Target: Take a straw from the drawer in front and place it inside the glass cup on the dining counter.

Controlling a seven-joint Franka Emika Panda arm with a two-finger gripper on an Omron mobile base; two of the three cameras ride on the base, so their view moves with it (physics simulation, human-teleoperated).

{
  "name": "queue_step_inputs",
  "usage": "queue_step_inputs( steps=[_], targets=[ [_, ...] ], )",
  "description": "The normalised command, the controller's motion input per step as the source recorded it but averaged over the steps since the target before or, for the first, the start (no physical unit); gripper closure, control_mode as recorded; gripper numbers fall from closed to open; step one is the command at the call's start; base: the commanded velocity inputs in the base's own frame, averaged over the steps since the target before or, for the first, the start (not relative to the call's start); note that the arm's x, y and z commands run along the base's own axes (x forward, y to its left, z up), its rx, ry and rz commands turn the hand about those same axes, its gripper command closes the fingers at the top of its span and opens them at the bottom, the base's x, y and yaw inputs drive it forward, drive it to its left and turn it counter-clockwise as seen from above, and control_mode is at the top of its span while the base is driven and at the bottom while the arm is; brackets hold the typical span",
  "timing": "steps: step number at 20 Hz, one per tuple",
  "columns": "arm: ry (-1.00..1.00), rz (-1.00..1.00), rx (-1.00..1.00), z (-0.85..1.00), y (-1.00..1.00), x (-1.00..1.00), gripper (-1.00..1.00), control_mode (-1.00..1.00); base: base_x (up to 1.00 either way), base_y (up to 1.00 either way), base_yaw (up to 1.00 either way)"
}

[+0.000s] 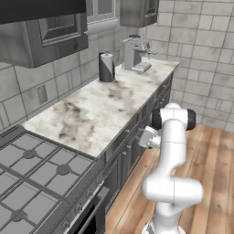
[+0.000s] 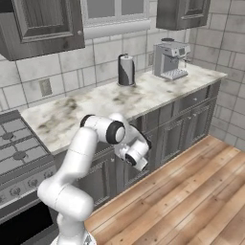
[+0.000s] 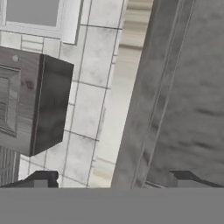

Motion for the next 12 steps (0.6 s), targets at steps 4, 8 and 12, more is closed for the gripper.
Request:
queue_step_inputs(
  steps=[4,8,12],
  targets=[
    [0.00,-0.10,0.00,-0.06,0.00,0.41,-1.00,-1.00,0.00,0.00,0.00],
    [0.00,-0.09,0.00,-0.11,0.00,0.35,-1.00,-1.00,0.00,0.00,0.00],
    [0.00,-0.09,0.00,-0.19,0.00,0.30,-1.00,-1.00,0.00,0.00,0.00]
  ],
)
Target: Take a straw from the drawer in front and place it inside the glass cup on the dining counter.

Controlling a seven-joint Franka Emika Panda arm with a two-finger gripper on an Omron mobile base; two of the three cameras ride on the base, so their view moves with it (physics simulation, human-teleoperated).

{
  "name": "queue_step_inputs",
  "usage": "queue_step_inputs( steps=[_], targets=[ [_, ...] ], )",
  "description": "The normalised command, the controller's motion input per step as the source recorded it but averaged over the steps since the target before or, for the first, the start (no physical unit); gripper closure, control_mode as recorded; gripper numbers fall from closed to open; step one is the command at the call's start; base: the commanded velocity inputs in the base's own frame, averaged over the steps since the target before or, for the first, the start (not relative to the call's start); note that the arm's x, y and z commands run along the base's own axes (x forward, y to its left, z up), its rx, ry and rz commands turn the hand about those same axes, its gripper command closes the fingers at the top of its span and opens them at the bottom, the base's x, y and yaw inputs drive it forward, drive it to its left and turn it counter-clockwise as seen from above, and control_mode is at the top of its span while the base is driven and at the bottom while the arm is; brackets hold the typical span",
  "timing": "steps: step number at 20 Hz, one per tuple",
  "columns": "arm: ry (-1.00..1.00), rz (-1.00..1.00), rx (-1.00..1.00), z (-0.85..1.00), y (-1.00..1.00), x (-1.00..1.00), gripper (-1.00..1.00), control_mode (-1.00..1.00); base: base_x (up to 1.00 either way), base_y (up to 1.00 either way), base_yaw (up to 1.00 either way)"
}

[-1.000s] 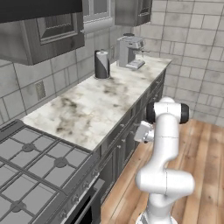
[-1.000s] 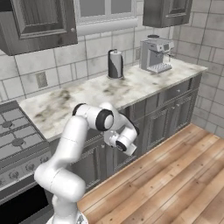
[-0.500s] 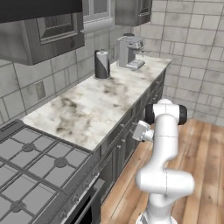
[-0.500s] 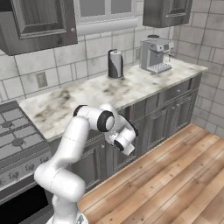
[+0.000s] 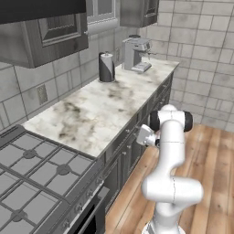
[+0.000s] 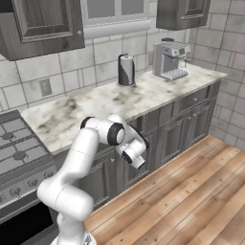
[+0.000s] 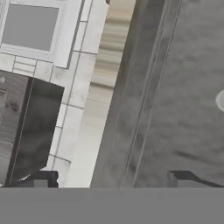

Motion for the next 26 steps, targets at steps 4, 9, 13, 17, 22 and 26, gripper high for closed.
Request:
queue_step_inputs(
  steps=[4,9,13,17,22,26],
  targets=[
    [0.00,-0.08,0.00,-0.22,0.00,0.24,-1.00,-1.00,0.00,0.00,0.00],
    [0.00,-0.07,0.00,-0.21,0.00,0.22,-1.00,-1.00,0.00,0.00,0.00],
    [0.02,-0.07,0.00,-0.19,0.00,0.24,-1.00,-1.00,0.00,0.00,0.00],
    [0.09,-0.04,0.00,-0.17,0.00,0.24,-1.00,-1.00,0.00,0.00,0.00],
    [0.14,0.00,0.00,-0.21,0.00,0.19,-1.00,-1.00,0.00,0.00,0.00],
    [0.14,0.00,0.00,-0.13,0.00,0.32,-1.00,-1.00,0.00,0.00,0.00]
  ],
)
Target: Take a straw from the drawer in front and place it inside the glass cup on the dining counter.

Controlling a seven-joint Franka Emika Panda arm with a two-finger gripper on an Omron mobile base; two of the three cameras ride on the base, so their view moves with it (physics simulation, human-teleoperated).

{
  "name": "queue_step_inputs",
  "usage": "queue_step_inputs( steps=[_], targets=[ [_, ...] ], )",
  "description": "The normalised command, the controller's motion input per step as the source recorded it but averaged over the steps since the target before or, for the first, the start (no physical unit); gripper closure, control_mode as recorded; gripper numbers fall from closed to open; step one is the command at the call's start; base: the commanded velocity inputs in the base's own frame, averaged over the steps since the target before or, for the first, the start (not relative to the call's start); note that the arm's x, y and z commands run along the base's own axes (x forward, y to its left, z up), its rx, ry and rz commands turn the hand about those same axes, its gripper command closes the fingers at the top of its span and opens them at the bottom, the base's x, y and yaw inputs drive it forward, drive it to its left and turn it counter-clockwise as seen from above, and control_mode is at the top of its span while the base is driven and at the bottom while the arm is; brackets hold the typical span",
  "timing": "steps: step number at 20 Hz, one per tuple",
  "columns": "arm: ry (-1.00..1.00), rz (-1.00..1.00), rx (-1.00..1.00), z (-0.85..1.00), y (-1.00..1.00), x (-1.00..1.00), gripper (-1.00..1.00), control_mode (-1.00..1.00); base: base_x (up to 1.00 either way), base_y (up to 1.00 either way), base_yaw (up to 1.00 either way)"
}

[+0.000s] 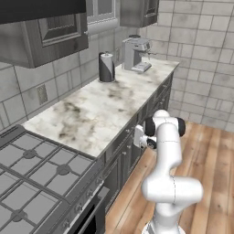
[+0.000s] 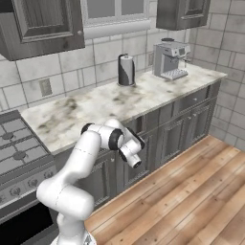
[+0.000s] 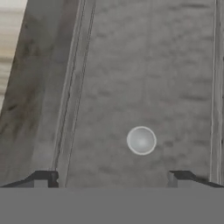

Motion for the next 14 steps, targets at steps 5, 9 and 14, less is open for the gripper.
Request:
queue_step_inputs(
  steps=[5,9,14],
  targets=[
    [0.08,0.00,0.00,-0.08,0.00,0.37,-1.00,-1.00,0.00,0.00,0.00],
    [0.05,0.00,0.00,-0.14,0.00,0.34,-1.00,-1.00,0.00,0.00,0.00],
    [0.07,0.00,0.00,-0.28,0.00,0.26,-1.00,-1.00,0.00,0.00,0.00]
  ],
)
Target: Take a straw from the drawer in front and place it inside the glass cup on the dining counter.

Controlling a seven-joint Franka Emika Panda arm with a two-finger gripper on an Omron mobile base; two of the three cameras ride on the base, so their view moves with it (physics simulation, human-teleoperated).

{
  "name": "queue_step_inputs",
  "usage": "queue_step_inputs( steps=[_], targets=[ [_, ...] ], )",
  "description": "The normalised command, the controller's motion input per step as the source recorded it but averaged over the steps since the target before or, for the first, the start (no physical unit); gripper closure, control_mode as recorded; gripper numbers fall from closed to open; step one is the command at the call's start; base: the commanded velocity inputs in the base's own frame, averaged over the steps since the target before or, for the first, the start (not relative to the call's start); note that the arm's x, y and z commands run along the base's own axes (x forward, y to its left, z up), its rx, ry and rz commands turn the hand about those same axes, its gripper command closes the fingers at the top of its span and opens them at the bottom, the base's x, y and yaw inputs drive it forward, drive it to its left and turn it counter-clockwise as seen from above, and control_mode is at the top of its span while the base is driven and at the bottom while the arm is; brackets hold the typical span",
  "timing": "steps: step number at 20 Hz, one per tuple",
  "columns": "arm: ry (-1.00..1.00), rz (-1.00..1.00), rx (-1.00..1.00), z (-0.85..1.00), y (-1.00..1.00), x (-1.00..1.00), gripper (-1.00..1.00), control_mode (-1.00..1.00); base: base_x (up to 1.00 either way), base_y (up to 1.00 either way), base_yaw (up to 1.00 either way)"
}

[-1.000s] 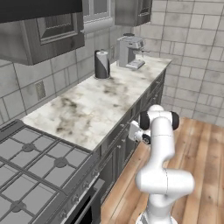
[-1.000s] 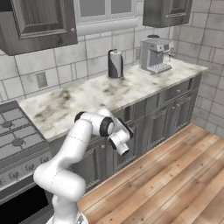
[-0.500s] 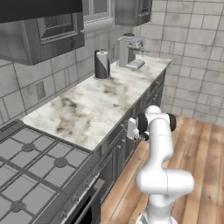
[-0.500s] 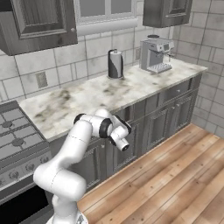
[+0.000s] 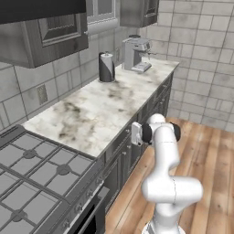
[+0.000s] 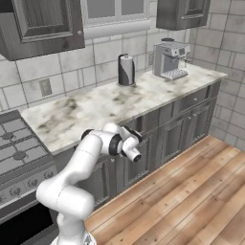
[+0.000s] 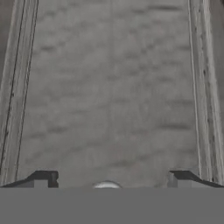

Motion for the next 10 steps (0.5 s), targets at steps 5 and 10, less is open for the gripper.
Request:
queue_step_inputs(
  steps=[5,10],
  targets=[
    [0.07,0.00,0.00,-0.32,0.01,0.26,-1.00,-1.00,0.00,0.00,0.00],
    [0.04,0.00,0.00,-0.27,0.09,0.15,-1.00,-1.00,0.00,0.00,0.00]
  ],
)
